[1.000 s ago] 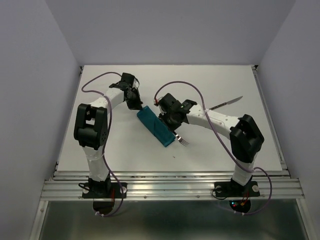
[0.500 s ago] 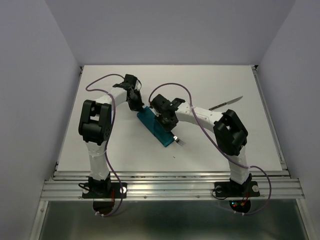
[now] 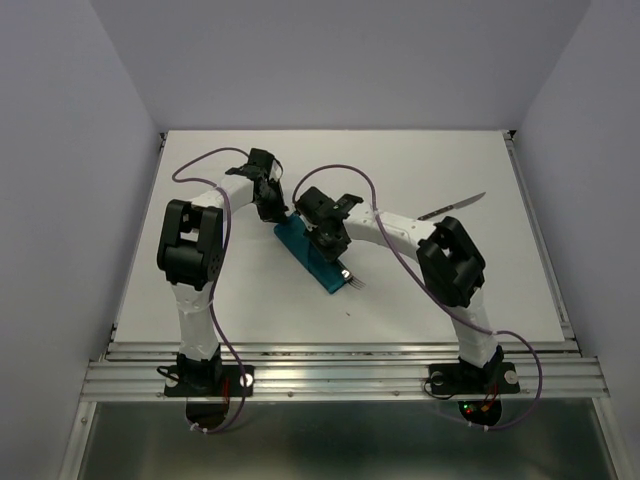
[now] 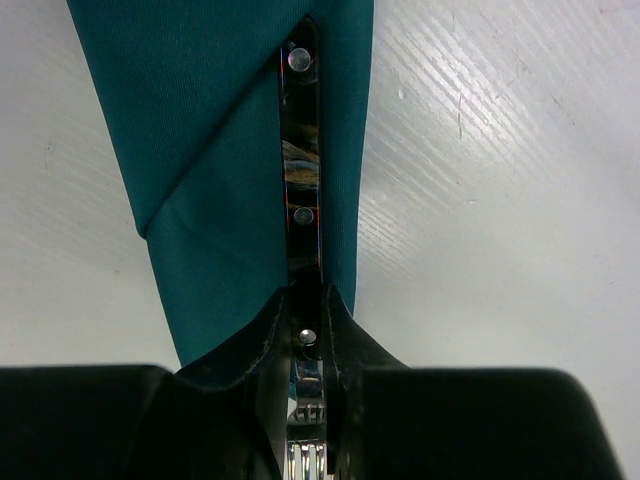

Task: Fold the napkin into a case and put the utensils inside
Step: Stuff the fork into the folded napkin.

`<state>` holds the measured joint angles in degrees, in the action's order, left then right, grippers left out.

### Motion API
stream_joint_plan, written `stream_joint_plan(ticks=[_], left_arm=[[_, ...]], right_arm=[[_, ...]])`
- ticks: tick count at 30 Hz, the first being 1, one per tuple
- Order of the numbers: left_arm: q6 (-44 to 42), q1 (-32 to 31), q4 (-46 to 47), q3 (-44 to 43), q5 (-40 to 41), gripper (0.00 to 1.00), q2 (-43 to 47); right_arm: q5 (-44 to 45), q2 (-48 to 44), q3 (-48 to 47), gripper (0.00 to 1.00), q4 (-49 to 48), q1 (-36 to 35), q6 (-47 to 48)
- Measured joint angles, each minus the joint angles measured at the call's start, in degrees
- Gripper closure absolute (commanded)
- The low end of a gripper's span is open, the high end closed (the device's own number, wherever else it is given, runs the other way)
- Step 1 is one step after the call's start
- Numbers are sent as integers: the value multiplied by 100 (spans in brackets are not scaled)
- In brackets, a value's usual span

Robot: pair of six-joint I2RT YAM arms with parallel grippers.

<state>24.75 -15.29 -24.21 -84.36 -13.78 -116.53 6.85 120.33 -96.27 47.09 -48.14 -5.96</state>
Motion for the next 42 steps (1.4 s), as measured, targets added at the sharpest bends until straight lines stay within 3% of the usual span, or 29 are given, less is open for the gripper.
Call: stream_joint_plan(ticks=[7, 14, 24, 42], left_arm=[[-46, 0, 2, 0, -42, 97, 0], [-151, 0, -31, 0, 13, 88, 81], [-219, 111, -136, -297, 369, 90, 415], [-334, 151, -190, -568, 328, 93, -439]], right_arm=[[-24, 210, -205, 99, -28, -2, 37], [-26, 313, -321, 99, -122, -2, 72], [-22, 313, -321, 99, -234, 0, 96], [68, 640, -667, 99, -402, -2, 144]])
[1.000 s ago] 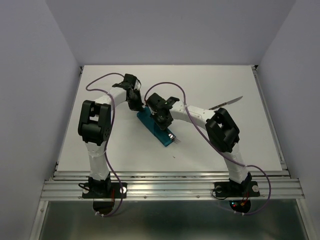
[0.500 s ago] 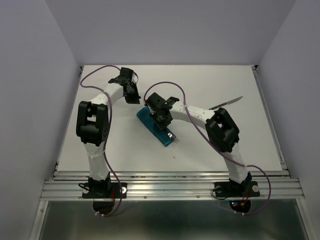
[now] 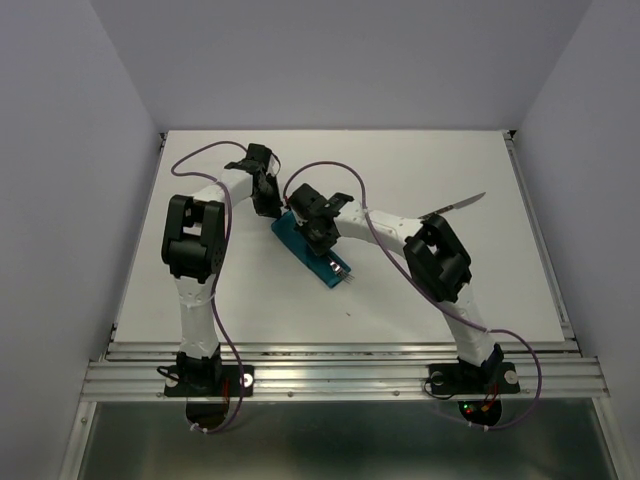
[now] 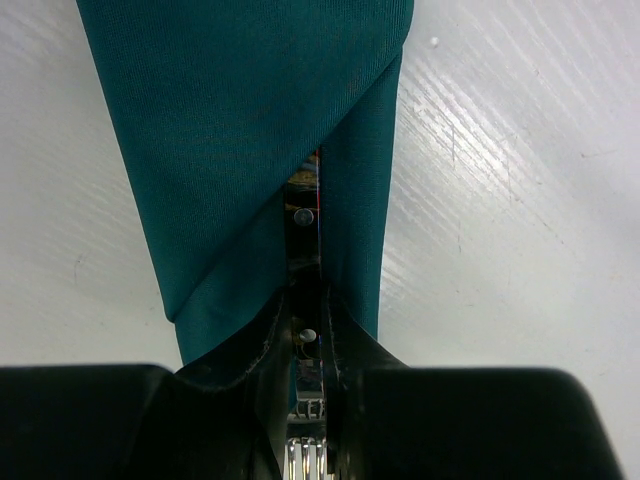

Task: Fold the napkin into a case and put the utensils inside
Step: Stuff the fork into the folded napkin.

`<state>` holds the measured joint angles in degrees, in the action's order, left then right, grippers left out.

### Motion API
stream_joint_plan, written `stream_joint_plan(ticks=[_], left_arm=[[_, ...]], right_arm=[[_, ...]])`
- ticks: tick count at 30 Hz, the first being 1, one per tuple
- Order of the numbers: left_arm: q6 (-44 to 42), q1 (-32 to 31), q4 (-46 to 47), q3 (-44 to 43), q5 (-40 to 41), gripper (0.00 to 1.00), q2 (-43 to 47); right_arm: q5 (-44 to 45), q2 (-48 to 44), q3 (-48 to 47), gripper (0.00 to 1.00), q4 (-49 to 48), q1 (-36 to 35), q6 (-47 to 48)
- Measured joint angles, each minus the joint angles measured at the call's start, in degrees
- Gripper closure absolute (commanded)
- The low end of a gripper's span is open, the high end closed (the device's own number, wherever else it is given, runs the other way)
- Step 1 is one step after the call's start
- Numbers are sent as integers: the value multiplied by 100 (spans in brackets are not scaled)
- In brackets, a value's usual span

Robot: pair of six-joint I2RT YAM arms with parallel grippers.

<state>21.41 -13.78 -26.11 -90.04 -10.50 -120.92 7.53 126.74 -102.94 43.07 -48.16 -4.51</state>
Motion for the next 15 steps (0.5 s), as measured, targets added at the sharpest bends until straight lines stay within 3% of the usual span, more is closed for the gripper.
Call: stream_joint_plan(ticks=[15], left_arm=[[-131, 0, 7, 0, -173, 95, -9]], right_arm=[[212, 20, -22, 99, -162, -31, 393]])
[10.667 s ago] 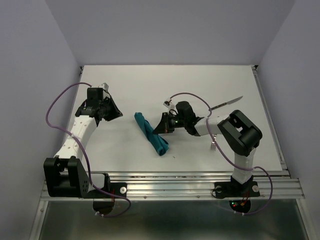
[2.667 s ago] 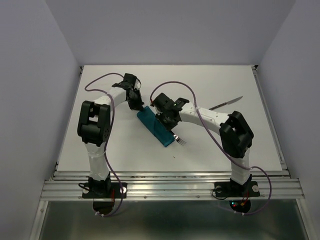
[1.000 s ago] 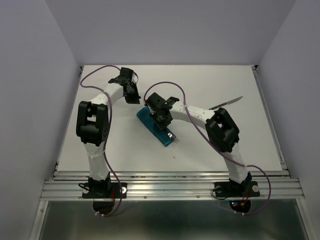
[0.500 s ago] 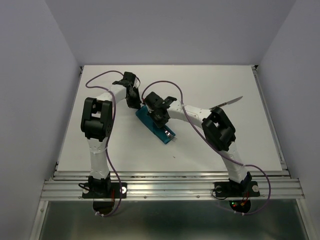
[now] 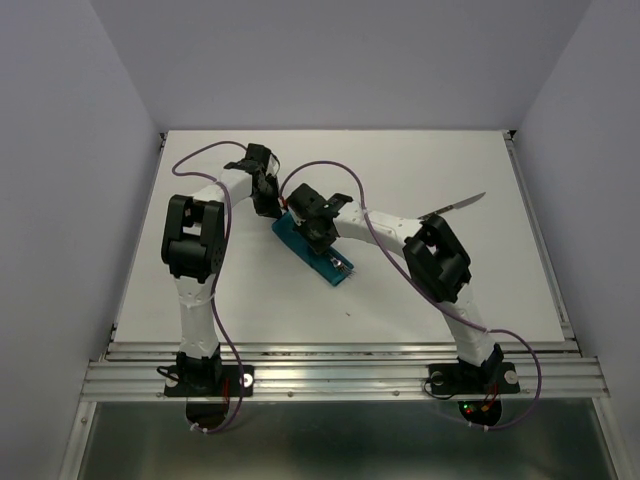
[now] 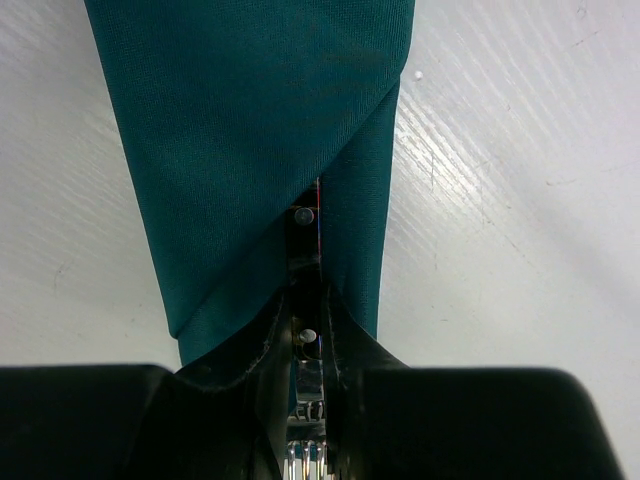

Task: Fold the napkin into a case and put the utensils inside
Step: Stuff the fork into the folded napkin.

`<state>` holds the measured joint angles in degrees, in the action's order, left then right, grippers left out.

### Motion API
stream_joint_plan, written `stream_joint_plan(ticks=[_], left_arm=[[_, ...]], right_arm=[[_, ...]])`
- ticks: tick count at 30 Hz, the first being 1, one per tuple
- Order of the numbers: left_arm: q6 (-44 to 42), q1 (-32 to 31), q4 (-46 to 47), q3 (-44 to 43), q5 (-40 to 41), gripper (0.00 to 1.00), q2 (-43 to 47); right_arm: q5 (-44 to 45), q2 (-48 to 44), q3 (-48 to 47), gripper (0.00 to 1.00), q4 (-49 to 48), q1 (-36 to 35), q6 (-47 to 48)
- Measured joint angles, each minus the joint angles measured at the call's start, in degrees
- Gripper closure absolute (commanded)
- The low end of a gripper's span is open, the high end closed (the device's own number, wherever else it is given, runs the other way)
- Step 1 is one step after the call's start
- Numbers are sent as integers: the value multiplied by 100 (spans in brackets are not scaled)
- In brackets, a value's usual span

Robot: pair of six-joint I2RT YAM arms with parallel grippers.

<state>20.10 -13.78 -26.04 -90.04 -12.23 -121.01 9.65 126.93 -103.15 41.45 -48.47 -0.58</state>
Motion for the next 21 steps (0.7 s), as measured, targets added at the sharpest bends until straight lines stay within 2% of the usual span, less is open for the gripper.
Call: stream_joint_plan(ticks=[21], left_arm=[[-79, -188, 7, 0, -173, 95, -4]], right_arm=[[-2, 35, 4, 99, -122, 0, 229]])
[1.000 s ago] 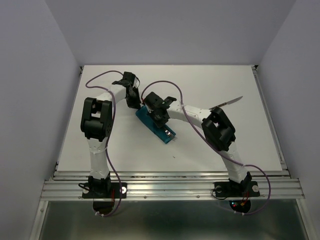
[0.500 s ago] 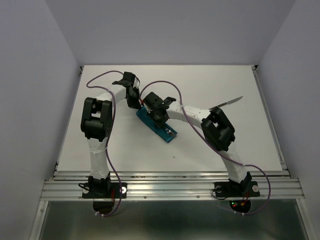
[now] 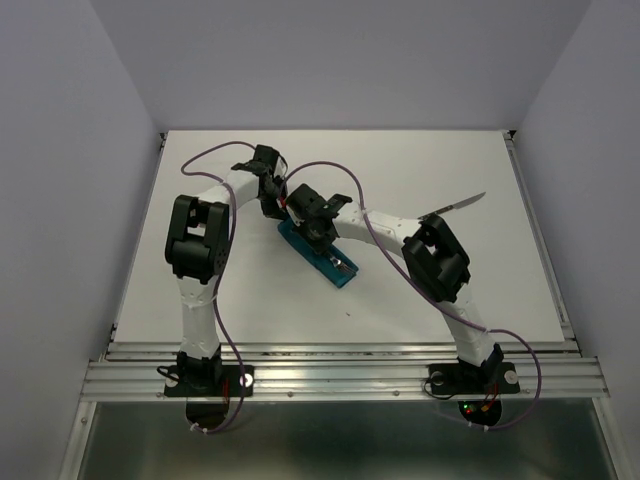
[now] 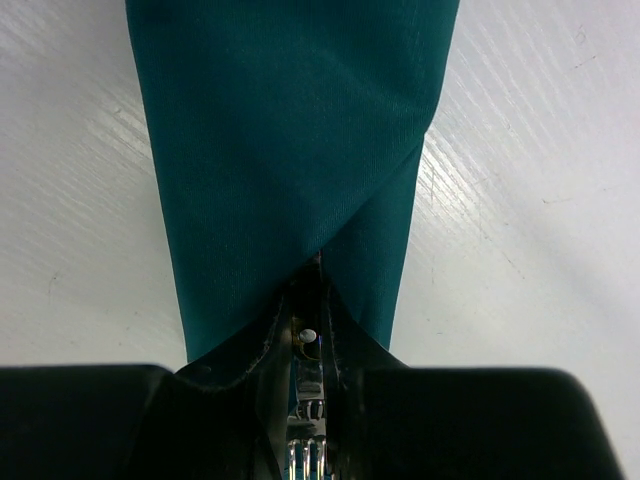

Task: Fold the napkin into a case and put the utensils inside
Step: Stuff the fork into the folded napkin.

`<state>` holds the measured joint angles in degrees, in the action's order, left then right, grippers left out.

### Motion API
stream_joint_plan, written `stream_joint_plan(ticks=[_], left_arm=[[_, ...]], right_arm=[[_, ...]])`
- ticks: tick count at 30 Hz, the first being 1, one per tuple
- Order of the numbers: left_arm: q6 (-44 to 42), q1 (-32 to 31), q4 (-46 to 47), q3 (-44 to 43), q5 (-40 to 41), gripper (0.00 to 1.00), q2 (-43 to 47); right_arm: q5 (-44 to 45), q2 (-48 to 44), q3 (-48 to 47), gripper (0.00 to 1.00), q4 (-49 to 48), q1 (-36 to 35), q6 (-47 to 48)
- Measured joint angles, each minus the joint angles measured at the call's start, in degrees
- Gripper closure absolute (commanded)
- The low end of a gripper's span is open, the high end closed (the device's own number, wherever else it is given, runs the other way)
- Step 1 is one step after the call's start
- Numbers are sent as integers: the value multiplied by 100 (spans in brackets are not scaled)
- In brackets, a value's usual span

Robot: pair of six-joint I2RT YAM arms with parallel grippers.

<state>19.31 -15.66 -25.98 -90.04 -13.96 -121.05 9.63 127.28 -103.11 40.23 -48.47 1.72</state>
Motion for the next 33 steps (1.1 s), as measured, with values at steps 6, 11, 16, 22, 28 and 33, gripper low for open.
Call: stream_joint_plan(ticks=[6, 11, 16, 22, 28, 33], left_arm=[[-2, -111, 20, 0, -9, 95, -9], [-7, -111, 42, 0, -35, 95, -37], [-28, -109, 57, 0, -59, 96, -59], [-46, -109, 72, 0, -76, 96, -63], [-72, -111, 81, 0, -87, 96, -63], [-85, -111, 79, 0, -105, 96, -66]], right_arm=[[-2, -4, 74, 99, -52, 0, 48], [0, -4, 90, 99, -87, 0, 151], [17, -4, 90, 99, -87, 0, 219], [107, -4, 90, 99, -87, 0, 317], [203, -4, 87, 75, -87, 0, 411], [264, -42, 146, 68, -153, 0, 417]])
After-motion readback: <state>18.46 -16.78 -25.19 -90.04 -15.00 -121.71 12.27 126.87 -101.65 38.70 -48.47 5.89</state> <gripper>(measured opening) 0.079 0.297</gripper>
